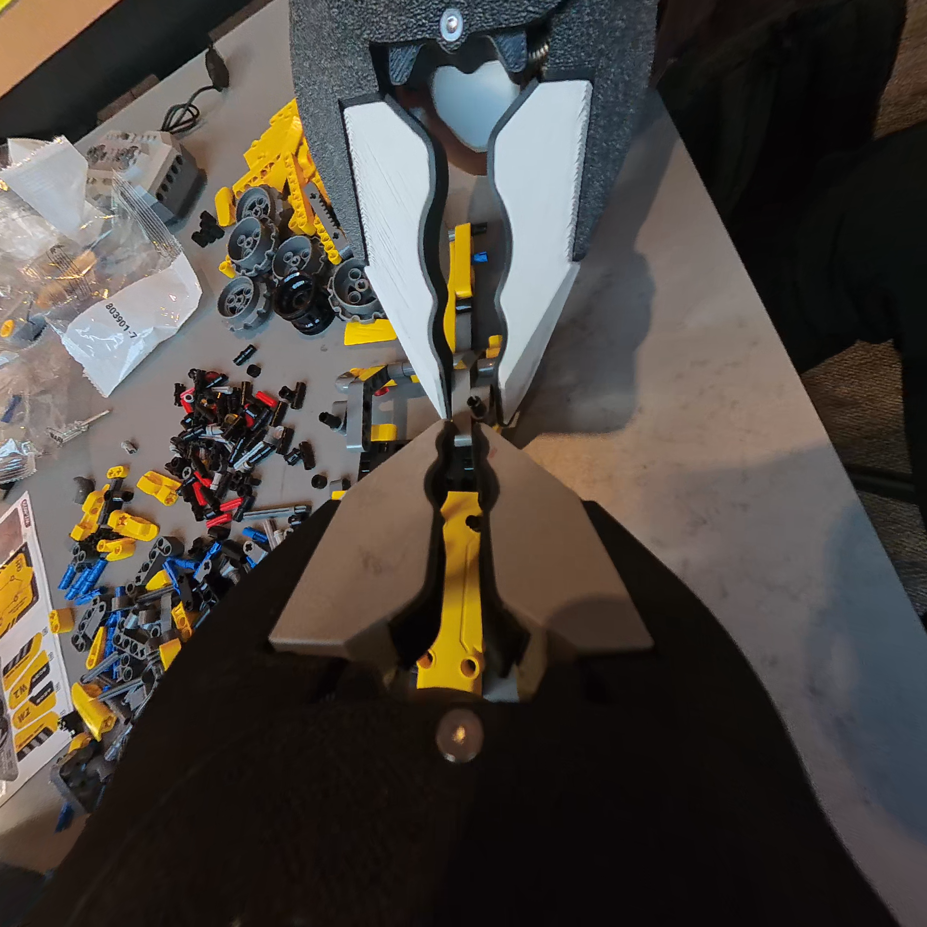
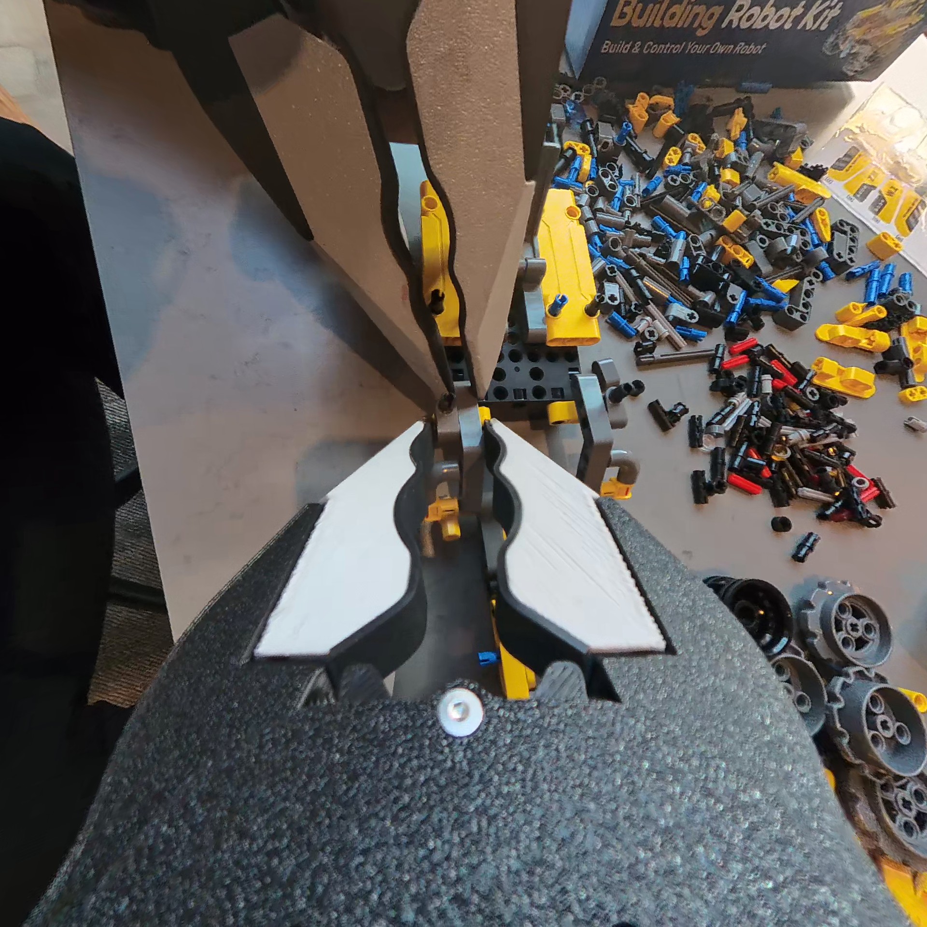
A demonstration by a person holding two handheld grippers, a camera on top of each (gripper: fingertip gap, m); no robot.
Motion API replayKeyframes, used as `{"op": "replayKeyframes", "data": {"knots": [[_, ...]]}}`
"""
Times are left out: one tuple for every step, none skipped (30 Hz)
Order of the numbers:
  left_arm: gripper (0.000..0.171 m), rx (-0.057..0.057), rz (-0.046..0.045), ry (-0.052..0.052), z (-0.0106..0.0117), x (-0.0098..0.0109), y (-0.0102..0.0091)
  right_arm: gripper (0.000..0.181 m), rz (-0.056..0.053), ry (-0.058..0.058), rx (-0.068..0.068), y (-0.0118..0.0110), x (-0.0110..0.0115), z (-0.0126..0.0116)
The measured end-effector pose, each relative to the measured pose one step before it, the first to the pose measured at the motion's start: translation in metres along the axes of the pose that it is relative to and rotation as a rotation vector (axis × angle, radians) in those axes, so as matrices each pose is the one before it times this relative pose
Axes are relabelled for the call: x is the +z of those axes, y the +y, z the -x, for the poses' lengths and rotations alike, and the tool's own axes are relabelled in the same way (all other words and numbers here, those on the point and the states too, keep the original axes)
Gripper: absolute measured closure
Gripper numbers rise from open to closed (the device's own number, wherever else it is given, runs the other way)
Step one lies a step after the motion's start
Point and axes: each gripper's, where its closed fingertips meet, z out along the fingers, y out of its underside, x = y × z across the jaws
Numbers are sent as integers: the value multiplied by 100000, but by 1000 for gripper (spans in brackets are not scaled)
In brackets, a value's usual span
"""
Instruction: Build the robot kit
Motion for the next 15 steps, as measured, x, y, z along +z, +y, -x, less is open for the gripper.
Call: {"op": "replayKeyframes", "data": {"knots": [[168, -144, -55, -6, 4, 4, 13, 166, -385, -506, 539, 2, -10, -7], [167, 13, 23, -20, 5, 0, 31, 166, -284, -428, 459, 1, -7, 2], [167, 45, 1, -81, 19, -5, 21, 166, -179, -316, 386, -8, -6, -16], [167, -78, 78, -111, 8, 18, 17, 166, -129, -258, 326, -5, 7, -11], [167, 56, 109, -139, 8, 0, 16, 166, -184, -246, 335, -1, -4, -6], [167, 344, 154, -258, -5, 0, 10, 166, -232, -124, 254, -8, 10, 1], [167, 234, 174, -242, 2, 8, -3, 166, -77, 371, -350, 7, 5, -9], [167, 166, 160, -224, 4, 14, 9, 166, 374, 1174, -1500, 21, 9, -32], [167, 171, 192, -119, 0, 36, 39, 165, 942, 1799, -2432, 41, 25, -51], [167, 7, 108, -1, 12, 16, 42, 165, 1251, 1657, -2315, 27, 39, -54], [167, -210, 95, -79, 52, 3, 46, 165, 1112, 938, -1488, 4, 40, -54], [167, -170, 117, -257, 74, -10, 43, 165, 803, 328, -871, -10, 57, -75], [167, -115, 82, -300, 75, -13, 38, 165, 581, -22, -660, -2, 39, -80], [167, -198, -5, -107, 39, 0, 33, 164, 679, -336, -592, 22, 23, -38], [168, -283, -120, 134, -10, 1, -11, 163, 1068, -121, -847, 51, 19, -44]]}}
